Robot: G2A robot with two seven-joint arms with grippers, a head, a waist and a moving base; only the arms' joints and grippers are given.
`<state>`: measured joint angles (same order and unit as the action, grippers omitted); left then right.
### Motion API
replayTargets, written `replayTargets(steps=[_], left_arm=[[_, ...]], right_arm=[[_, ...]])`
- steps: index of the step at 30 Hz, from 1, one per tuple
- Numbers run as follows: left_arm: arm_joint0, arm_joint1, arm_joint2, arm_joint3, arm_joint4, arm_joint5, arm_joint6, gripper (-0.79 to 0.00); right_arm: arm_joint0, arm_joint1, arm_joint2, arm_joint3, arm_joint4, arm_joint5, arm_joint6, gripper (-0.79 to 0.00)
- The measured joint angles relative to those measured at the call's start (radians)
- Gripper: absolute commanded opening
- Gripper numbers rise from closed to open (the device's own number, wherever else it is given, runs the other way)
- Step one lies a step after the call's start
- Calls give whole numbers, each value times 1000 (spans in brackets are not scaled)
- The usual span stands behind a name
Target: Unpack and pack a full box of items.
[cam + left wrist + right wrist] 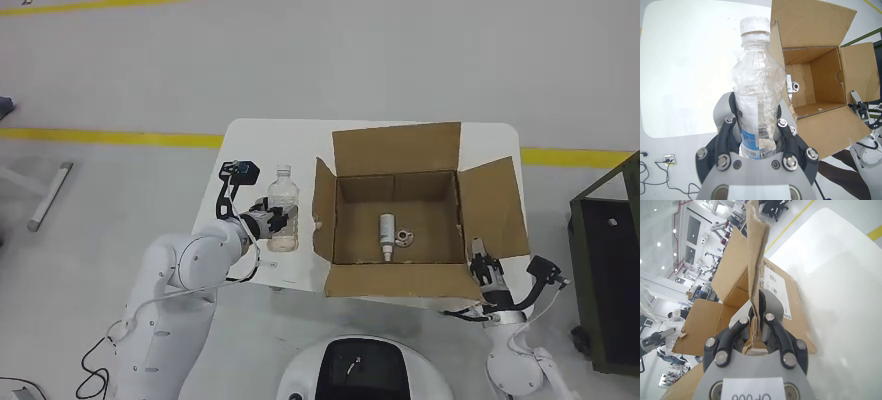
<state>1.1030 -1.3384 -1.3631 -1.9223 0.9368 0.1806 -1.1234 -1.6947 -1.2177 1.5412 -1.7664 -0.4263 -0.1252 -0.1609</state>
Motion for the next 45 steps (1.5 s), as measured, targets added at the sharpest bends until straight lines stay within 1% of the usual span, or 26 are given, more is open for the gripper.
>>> replayTargets(steps=[8,11,13,16,21,25,29,41,45], left_arm=[[1,0,0,1,0,-1,2,-785],[18,3,3,17,12,-13,18,-785],[18,7,6,41,39,-18,-8,-785],[0,13,12,85,84,-29,-54,-785],[-39,19,22,173,140,-62,-81,-785],[-68,22,50,261,210,-86,-56,-785],[-84,17,88,322,219,-84,-21,-785],[-84,16,94,327,221,-87,-18,-785],[-74,16,103,352,236,-91,23,-785]], right_arm=[[-13,-6,-8,0,-5,-19,-8,-785],[-18,-8,3,0,9,-19,-18,-785],[-20,-9,11,-1,17,-17,-26,-785],[-27,-11,21,-7,20,-20,-34,-785],[-38,-13,37,-9,16,-25,-52,-785],[-44,-15,46,-1,9,-35,-61,-785],[-43,-17,55,9,16,-42,-57,-785],[-40,-18,61,11,17,-50,-50,-785],[-40,-18,62,11,14,-49,-49,-785]])
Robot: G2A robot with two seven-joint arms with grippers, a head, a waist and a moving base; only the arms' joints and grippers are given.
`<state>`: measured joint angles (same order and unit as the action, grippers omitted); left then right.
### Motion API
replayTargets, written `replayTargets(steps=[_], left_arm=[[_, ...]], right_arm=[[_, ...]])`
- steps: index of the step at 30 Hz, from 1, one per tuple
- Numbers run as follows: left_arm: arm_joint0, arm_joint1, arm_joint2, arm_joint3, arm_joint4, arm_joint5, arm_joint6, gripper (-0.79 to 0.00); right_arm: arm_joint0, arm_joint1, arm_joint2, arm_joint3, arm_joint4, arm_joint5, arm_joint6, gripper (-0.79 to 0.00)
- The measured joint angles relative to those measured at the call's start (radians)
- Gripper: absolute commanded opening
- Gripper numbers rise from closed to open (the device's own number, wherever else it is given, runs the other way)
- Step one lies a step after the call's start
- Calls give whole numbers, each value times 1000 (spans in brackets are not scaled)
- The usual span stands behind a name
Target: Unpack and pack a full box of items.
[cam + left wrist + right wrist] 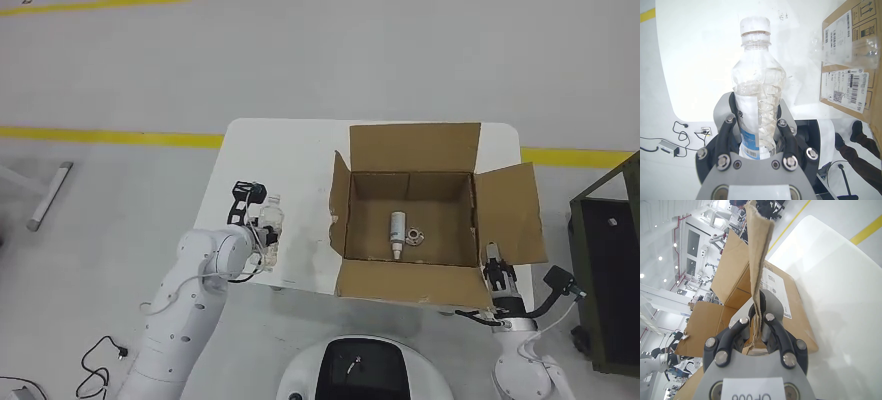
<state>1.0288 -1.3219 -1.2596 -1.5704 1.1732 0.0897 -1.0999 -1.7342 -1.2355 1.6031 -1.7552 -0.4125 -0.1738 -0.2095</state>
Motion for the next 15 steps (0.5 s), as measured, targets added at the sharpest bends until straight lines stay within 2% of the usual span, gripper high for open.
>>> replayTargets(steps=[8,15], left_arm=[[-40,-1,27,137,44,-29,50,-785],[-73,-6,53,265,49,-65,135,-785]], right_arm=[[-4,-5,5,2,0,8,-6,-785],[-2,-10,10,3,1,15,-6,-785]])
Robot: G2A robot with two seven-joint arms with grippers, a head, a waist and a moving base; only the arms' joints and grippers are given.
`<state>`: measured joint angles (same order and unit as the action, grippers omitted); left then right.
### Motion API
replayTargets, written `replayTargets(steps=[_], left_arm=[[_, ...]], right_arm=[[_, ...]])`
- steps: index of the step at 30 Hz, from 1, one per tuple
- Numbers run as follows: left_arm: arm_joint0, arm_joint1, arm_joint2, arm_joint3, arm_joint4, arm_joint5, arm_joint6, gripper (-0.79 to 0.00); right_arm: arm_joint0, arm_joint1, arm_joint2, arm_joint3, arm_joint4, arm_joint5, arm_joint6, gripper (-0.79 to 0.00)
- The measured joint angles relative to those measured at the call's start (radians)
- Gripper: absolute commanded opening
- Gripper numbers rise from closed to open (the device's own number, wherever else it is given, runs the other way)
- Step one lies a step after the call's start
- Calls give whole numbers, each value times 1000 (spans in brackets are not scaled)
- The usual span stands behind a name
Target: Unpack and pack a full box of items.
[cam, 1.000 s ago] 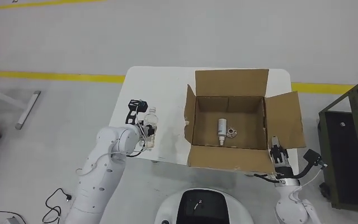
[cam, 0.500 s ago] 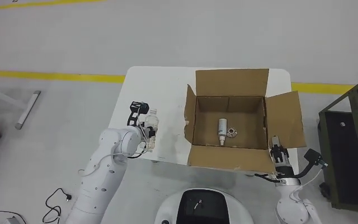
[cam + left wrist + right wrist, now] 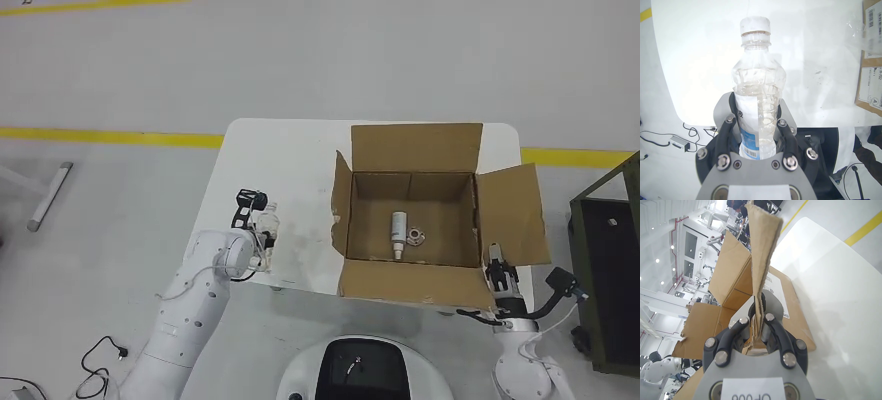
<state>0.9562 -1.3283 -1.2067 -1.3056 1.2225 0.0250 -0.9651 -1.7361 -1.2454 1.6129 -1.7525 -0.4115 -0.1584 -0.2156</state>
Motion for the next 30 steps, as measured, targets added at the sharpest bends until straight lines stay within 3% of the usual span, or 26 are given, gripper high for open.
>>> replayTargets(steps=[15,30], left_arm=[[-95,-26,61,275,-17,-7,172,-785],[-154,-42,117,420,-3,-86,206,-785]], right_arm=[[9,-8,5,2,-18,9,18,-785],[10,-16,1,-1,-25,11,19,-785]])
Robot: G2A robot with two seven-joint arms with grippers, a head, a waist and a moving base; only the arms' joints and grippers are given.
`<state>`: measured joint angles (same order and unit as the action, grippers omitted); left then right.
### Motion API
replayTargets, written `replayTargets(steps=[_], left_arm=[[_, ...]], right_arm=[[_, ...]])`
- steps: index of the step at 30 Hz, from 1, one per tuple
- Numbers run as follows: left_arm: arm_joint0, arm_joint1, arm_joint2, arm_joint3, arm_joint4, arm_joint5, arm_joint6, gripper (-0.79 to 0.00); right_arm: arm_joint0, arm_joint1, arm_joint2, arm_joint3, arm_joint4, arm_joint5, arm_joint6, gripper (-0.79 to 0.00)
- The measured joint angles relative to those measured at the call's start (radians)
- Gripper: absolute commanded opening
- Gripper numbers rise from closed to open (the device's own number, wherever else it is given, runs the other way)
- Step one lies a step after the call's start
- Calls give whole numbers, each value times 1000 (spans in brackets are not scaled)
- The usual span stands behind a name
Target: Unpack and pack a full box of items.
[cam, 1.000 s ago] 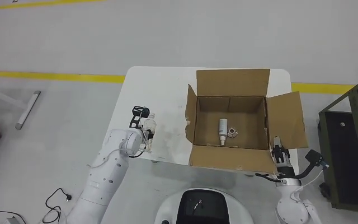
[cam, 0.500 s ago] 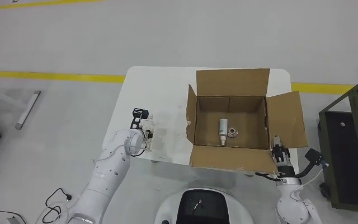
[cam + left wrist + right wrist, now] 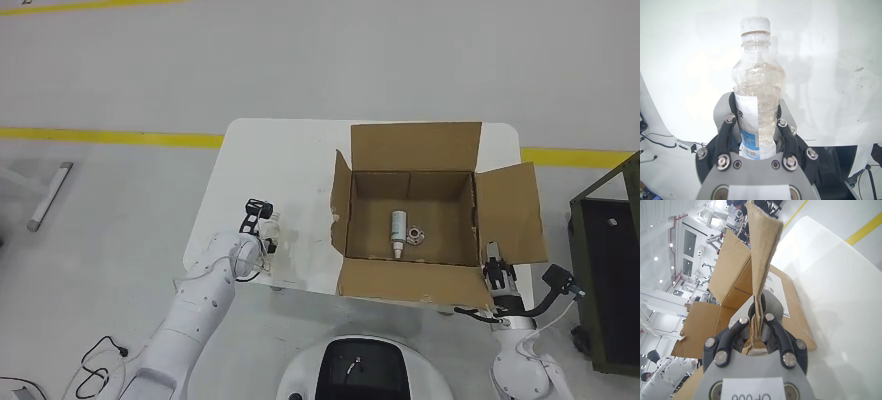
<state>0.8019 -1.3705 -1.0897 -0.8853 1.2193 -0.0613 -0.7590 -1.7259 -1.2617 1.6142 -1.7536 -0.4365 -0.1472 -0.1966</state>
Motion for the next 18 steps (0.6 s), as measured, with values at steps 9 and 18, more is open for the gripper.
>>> replayTargets(steps=[9,18], left_arm=[[-18,-6,7,33,-9,-9,21,-785],[-37,-13,16,68,-15,-5,36,-785]], right_arm=[[6,-4,4,6,-7,4,3,-785],[12,-9,0,6,-18,10,3,-785]])
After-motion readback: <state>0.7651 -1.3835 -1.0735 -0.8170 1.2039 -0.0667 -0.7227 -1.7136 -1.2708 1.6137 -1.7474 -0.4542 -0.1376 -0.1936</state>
